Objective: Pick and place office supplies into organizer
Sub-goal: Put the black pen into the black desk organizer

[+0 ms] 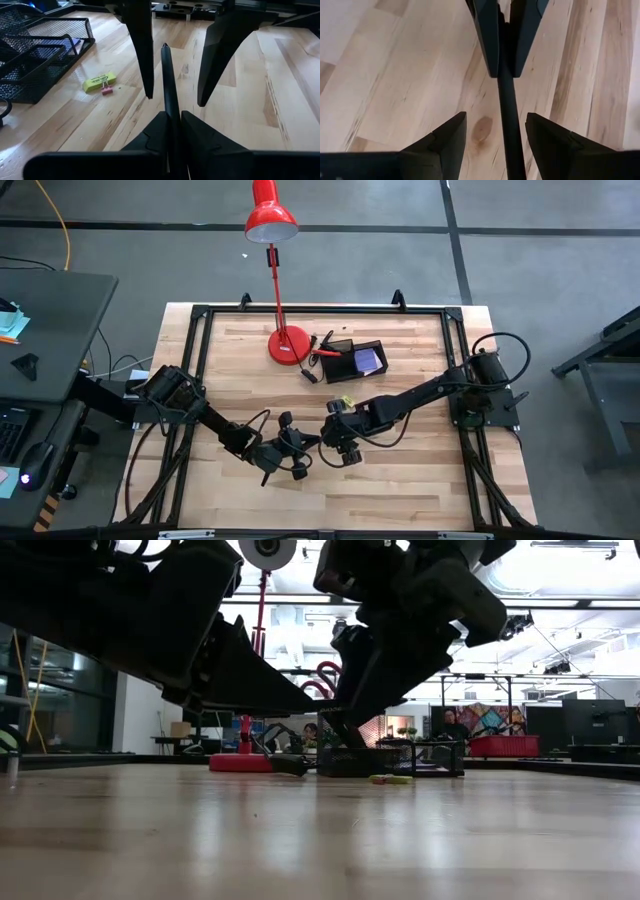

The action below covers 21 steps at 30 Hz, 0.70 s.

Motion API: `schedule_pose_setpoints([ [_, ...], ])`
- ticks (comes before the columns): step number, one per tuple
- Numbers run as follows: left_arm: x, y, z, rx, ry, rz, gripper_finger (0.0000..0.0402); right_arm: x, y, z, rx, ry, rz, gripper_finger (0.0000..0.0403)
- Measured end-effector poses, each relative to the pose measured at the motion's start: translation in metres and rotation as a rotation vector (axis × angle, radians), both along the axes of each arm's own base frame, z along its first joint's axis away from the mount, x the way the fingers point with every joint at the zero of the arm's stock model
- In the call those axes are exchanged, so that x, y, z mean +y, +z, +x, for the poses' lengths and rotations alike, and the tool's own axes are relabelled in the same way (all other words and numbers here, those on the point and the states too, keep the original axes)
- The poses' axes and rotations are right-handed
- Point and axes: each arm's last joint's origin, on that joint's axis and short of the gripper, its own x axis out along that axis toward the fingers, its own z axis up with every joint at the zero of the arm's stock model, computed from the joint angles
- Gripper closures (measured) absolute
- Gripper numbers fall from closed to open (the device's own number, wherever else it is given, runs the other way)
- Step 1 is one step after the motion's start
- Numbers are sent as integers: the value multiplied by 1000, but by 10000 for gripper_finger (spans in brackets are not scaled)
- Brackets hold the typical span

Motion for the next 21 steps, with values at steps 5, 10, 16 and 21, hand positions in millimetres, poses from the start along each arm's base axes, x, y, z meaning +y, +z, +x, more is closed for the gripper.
schedule_pose_setpoints([
  [5,0,0,0,0,0,0,378,0,0,0,-2,0,0,208],
  [10,0,0,0,0,0,0,365,0,0,0,-2,0,0,208],
  [16,0,-1,0,8,-1,3,379,0,0,0,-2,-1,0,208],
  [21,0,-1,-1,13,0,3,368,0,0,0,-3,-1,0,208],
])
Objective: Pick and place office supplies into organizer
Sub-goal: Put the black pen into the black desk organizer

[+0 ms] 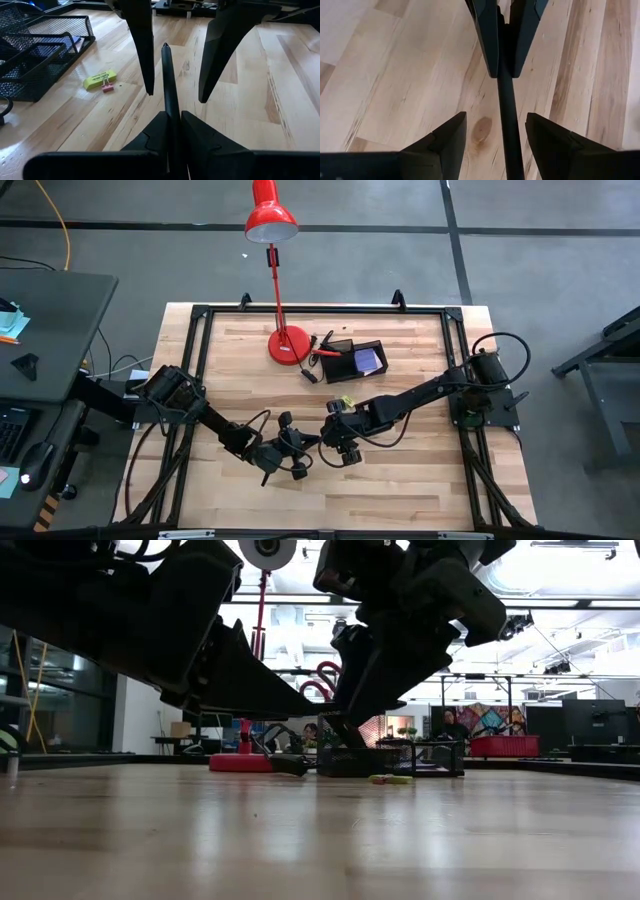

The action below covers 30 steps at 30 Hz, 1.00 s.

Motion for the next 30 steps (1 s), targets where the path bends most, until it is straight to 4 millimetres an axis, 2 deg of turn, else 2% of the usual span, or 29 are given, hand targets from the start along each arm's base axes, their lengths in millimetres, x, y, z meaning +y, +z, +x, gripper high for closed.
schedule_pose_setpoints([
  [10,0,-1,0,7,0,3,379,0,0,1,-8,0,2,209],
  [14,0,-1,0,7,0,3,363,1,1,2,-22,0,7,220],
  [23,0,-1,0,7,-1,2,378,1,2,2,-22,-4,36,282],
  [30,0,-1,0,7,-2,1,358,0,2,3,-23,-27,39,352],
])
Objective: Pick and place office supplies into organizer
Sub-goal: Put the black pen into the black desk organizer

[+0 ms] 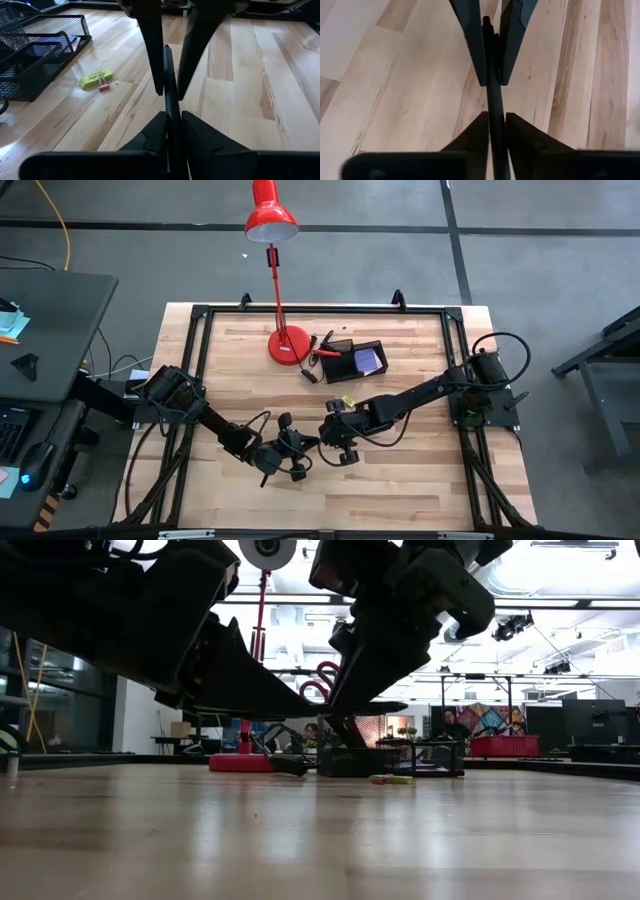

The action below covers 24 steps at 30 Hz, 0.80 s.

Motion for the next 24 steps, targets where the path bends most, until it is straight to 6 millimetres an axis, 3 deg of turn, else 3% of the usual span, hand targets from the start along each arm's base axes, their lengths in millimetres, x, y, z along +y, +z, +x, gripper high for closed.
schedule_pose_setpoints([
  [4,0,0,0,1,-2,0,370,-1,0,0,7,-8,9,391],
  [8,0,-1,0,6,-7,0,370,-2,-1,-1,15,-54,-4,372],
  [17,1,-3,-2,36,10,30,300,-5,-4,-6,72,-74,-35,395],
  [24,4,-1,-5,64,54,64,274,-7,-5,-8,92,-116,-77,377],
])
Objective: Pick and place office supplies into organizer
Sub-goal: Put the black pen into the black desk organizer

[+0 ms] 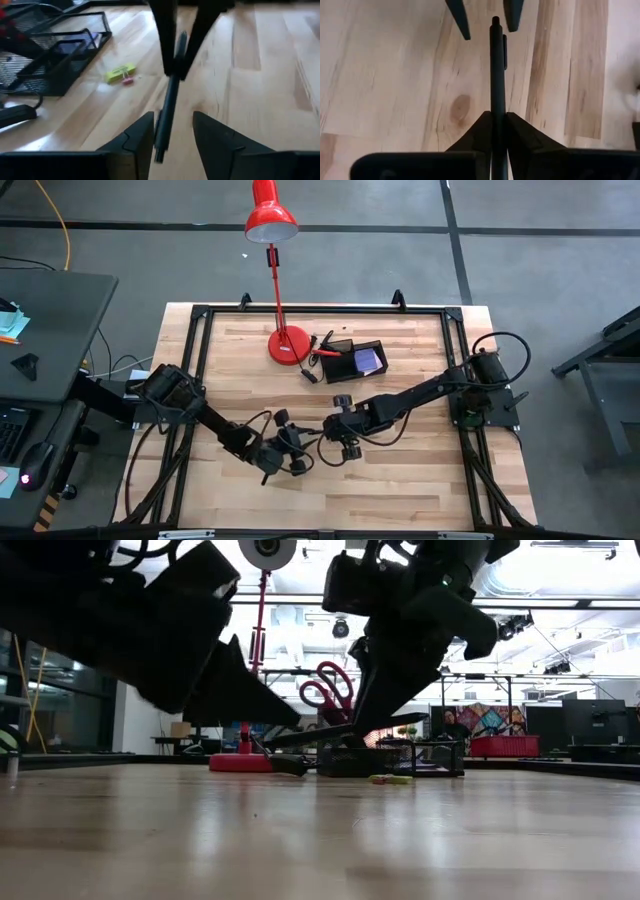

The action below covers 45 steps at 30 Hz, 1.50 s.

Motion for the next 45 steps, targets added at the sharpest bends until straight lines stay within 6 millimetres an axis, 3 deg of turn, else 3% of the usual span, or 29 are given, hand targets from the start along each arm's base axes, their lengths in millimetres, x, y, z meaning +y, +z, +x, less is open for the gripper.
schedule_pose_setpoints([
  [5,1,4,-5,-14,100,29,266,-2,-1,-1,9,-22,-52,387],
  [11,0,15,-16,-53,88,0,257,-3,0,-1,1,-32,-67,382],
  [17,1,34,-32,-252,-145,-65,243,-3,0,0,-20,-36,-78,377],
  [22,17,42,-67,-480,-283,-40,233,-1,2,1,-54,-58,-134,384],
  [27,28,45,-89,-505,-357,19,231,5,5,3,-113,-68,-206,379],
  [34,24,56,-86,-511,-462,176,229,14,27,5,-279,-80,-205,384],
  [45,27,60,-86,-424,-378,426,229,39,68,-12,-458,-66,-238,386],
])
